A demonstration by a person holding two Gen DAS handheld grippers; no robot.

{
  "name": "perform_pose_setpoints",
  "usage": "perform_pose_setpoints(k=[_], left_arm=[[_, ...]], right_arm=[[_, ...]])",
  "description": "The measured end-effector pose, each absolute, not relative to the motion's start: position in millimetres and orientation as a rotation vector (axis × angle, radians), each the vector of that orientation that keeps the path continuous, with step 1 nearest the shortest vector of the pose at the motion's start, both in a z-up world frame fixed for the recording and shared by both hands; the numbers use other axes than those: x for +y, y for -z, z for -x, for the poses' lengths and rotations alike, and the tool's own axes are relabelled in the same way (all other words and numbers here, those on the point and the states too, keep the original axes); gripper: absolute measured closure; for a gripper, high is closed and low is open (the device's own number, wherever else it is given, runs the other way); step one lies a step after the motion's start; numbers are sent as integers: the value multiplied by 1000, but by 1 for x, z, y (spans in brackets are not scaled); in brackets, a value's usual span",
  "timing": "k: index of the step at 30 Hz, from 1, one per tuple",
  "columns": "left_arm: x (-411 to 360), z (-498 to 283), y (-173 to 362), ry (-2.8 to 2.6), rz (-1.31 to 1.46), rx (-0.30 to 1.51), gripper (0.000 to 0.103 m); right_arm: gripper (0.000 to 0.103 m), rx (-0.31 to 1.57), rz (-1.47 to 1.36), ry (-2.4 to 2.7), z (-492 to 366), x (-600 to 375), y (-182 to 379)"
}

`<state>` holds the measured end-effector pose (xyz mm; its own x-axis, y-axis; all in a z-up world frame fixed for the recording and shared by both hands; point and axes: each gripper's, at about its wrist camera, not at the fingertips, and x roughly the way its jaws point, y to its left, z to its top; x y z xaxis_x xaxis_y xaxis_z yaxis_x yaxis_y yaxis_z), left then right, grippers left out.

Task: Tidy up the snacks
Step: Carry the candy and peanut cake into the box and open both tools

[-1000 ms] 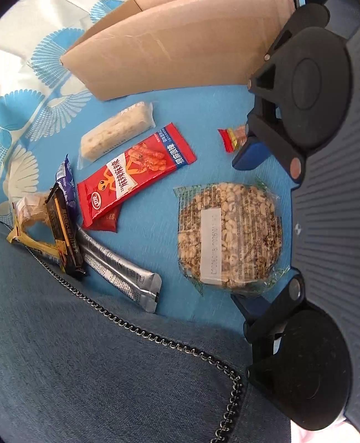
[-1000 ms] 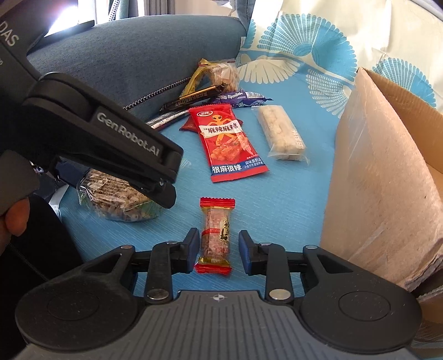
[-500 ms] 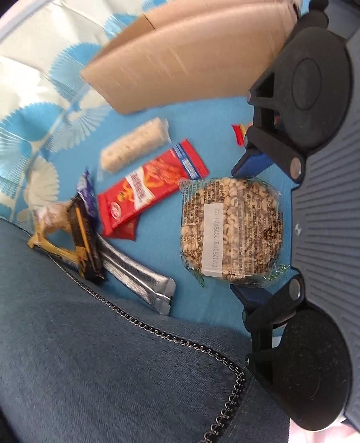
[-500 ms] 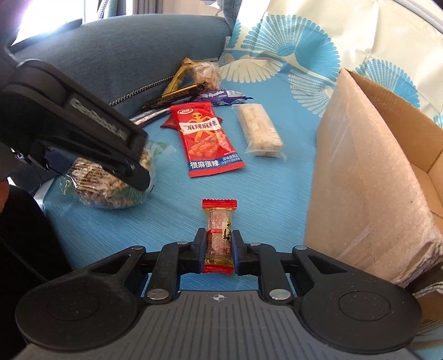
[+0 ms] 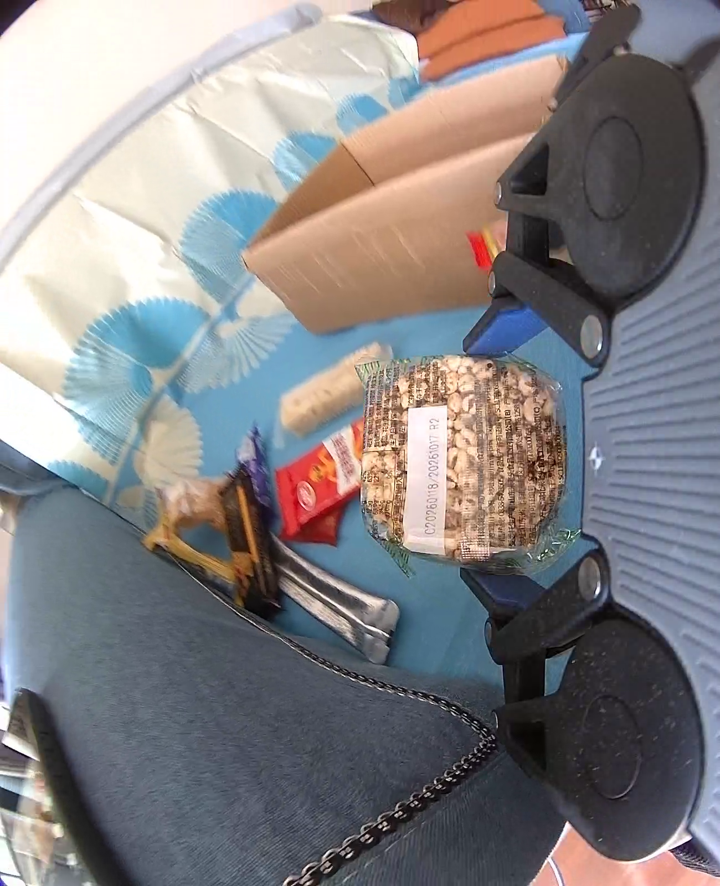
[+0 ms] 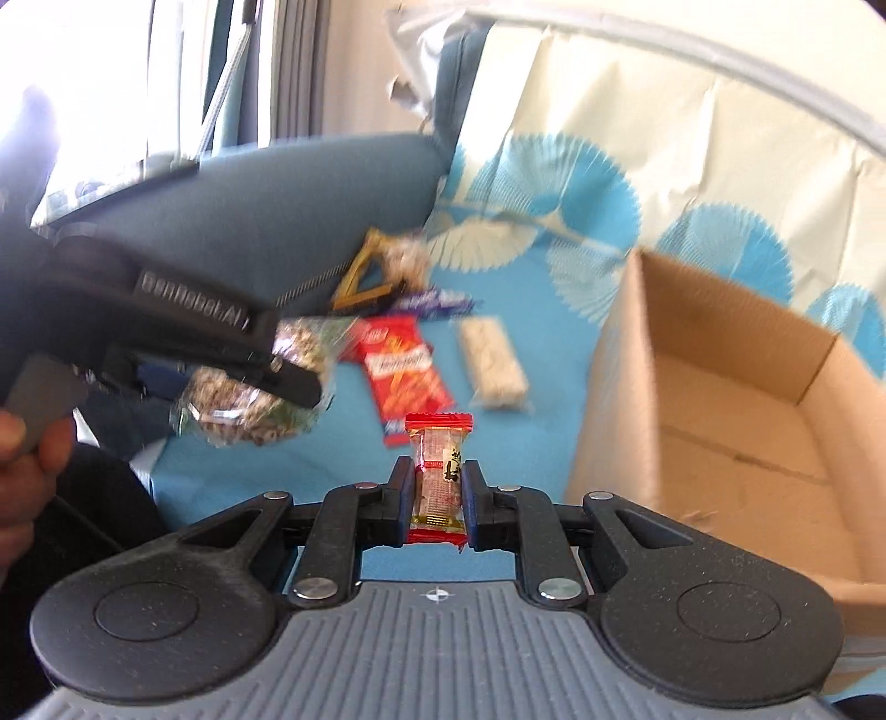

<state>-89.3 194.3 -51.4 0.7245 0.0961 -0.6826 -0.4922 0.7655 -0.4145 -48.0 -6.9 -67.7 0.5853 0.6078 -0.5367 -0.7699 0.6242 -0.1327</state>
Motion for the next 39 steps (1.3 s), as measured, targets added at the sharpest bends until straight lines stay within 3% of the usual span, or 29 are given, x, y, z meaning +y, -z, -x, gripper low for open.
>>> perform_pose_setpoints(k=[11,26,39], left_arm=[[183,97,40,-273,598,597,20],[178,91,43,-300,571,618,20],[154,82,34,-352,446,597,20]], right_arm=[[85,292,227,-704,40,-74,-4],[85,317,-10,-522,-47,-163,1],[85,237,-24,-499,-51,-176,10]])
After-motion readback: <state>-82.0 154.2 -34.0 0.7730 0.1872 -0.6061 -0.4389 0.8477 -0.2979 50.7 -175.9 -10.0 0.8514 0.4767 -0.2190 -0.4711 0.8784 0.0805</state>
